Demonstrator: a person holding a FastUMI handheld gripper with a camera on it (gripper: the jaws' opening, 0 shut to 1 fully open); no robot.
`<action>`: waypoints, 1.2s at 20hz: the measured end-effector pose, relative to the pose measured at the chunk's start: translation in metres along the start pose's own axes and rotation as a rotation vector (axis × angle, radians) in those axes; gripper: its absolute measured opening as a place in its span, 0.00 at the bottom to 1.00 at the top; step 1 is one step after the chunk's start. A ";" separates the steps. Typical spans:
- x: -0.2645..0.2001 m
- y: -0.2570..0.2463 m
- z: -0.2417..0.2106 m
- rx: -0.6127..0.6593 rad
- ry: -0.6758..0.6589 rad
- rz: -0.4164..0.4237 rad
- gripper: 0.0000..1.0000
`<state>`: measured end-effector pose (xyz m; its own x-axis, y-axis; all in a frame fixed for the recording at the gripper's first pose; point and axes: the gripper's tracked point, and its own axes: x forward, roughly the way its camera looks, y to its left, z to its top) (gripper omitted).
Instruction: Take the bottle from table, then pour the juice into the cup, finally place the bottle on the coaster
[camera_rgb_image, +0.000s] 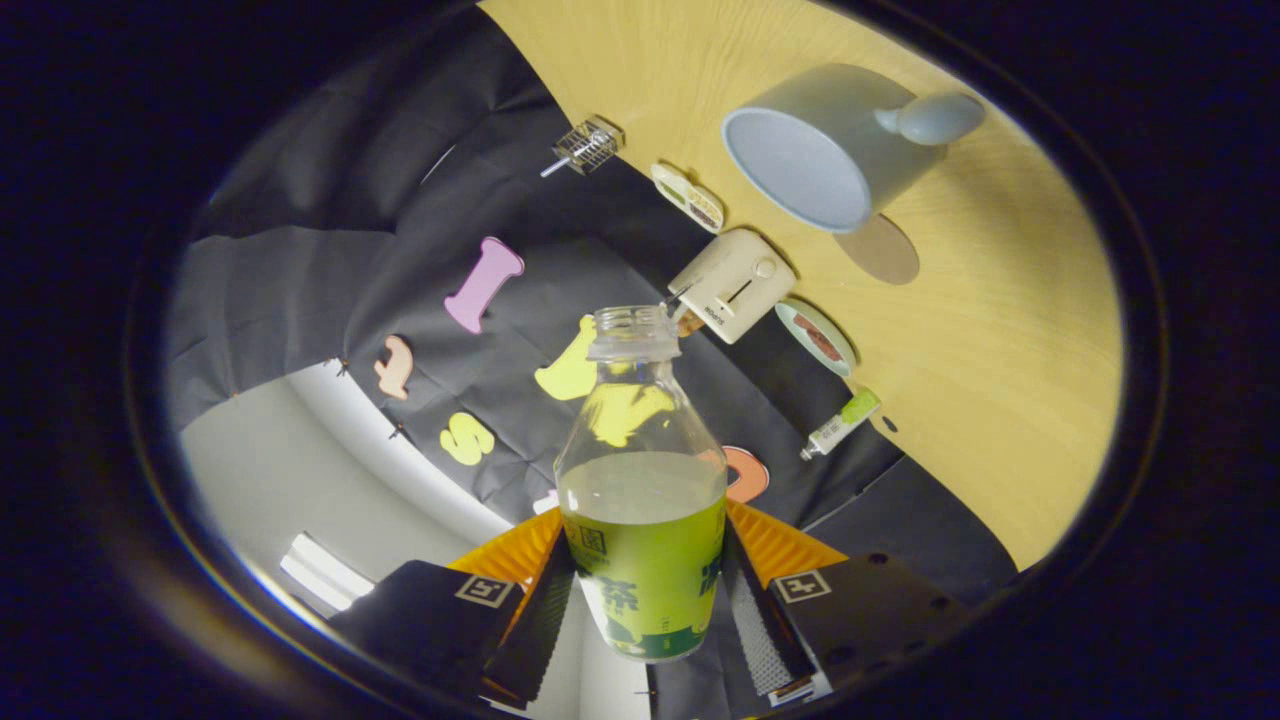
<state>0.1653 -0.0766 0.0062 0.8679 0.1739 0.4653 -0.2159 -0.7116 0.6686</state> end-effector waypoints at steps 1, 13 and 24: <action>-0.001 0.003 0.001 0.013 -0.002 0.009 0.79; 0.001 0.011 0.005 0.023 0.012 0.038 0.79; 0.007 -0.021 -0.004 -0.254 0.035 -0.170 0.79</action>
<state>0.1739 -0.0581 -0.0021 0.8862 0.3020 0.3513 -0.1781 -0.4779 0.8601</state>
